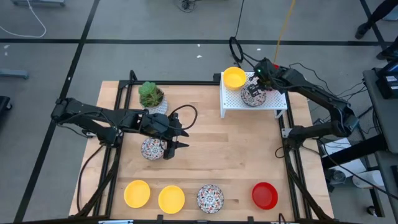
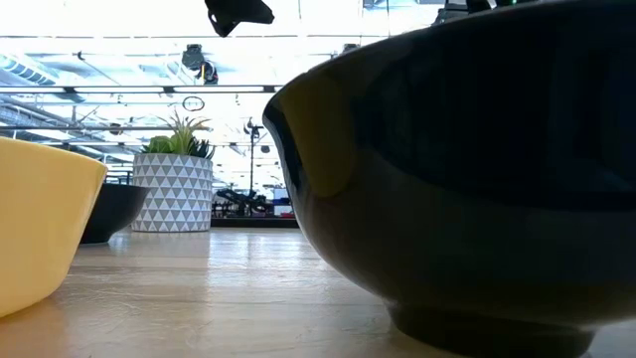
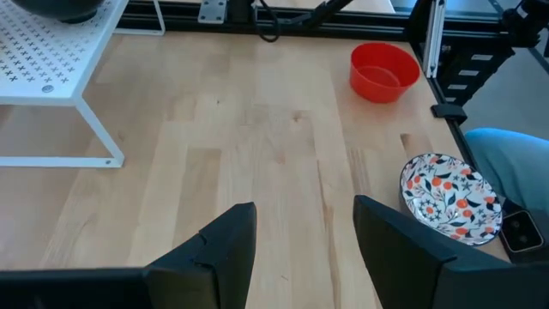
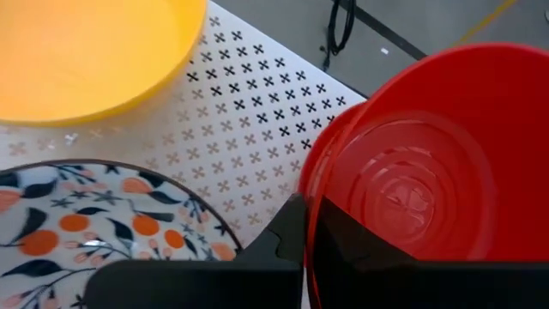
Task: Pick & Place Mini bowls
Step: Stack the top red bowl on top of the red bowl on the shelf
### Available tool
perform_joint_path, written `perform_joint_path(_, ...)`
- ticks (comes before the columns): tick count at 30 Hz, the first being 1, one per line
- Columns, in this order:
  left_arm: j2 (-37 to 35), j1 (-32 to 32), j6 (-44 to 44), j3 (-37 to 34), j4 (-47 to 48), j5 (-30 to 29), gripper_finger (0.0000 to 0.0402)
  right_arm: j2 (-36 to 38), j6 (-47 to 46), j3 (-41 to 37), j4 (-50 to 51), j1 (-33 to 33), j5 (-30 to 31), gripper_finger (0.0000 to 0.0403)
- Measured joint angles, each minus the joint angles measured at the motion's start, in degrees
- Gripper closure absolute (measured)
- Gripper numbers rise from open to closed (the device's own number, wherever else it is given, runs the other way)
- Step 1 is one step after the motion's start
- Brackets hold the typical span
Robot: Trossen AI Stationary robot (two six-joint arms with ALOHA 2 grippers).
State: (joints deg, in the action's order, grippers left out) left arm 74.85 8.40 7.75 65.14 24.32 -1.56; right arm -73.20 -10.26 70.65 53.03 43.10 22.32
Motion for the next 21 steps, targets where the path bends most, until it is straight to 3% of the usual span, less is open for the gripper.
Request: perform_joint_path(21,0.00,0.00,0.24,0.00,-0.07,0.00,0.0202,-0.14,0.02,-0.02,2.28,0.43,-0.14,0.0393)
